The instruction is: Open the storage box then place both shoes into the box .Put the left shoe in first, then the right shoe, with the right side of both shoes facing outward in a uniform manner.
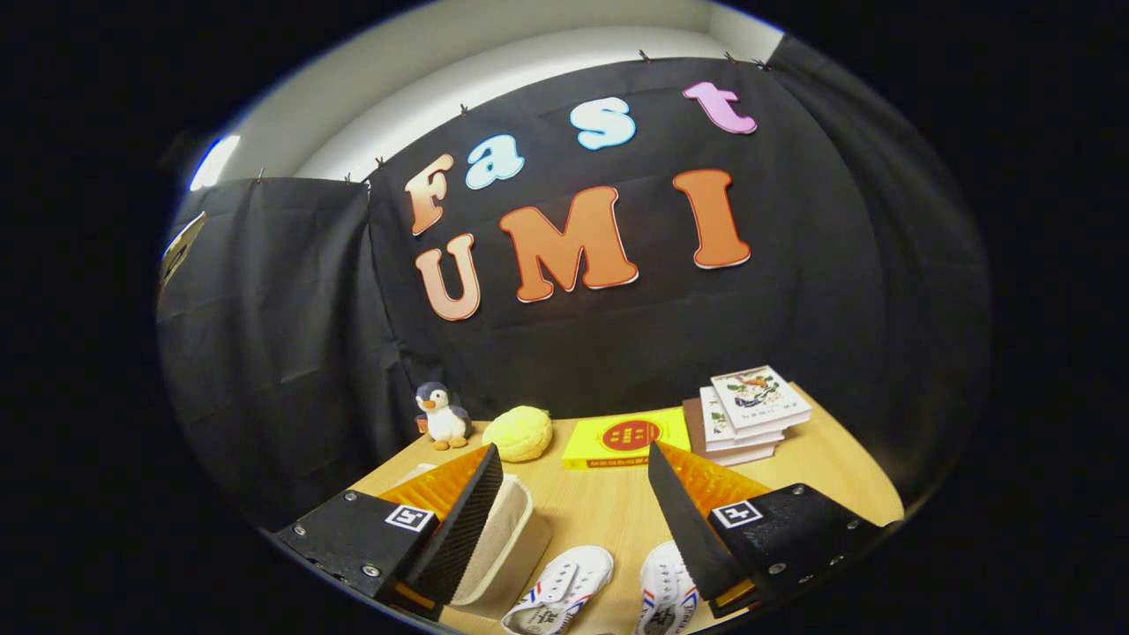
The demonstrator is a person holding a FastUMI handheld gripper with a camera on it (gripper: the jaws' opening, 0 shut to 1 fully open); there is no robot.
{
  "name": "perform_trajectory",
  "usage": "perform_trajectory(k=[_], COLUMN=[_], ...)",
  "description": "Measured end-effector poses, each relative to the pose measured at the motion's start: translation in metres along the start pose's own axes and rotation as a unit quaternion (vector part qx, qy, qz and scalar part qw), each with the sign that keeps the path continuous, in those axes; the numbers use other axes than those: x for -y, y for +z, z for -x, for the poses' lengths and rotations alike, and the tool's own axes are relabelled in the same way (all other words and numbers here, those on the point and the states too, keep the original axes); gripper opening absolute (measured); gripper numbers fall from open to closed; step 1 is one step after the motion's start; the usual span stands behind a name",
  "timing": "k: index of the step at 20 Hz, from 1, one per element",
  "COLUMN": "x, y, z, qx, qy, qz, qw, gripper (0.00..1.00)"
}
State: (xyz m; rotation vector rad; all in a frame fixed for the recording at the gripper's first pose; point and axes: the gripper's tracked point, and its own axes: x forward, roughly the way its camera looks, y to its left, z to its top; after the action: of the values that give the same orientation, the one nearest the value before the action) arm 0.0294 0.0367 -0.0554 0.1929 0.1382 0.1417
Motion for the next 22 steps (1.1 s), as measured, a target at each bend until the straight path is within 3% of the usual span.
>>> perform_trajectory(k=[4,9,16,22], x=[-0.007,-0.024,-0.063,-0.093], y=[-0.044,-0.094,-0.17,-0.182], z=[-0.015,-0.03,-0.036,-0.038], qx=[-0.061,-0.134,-0.246,-0.276], qy=[0.03,0.077,0.135,0.174], qz=[-0.075,-0.182,-0.298,-0.394], qw=[0.995,0.971,0.912,0.859], gripper=[0.98,0.98,0.98,0.98])
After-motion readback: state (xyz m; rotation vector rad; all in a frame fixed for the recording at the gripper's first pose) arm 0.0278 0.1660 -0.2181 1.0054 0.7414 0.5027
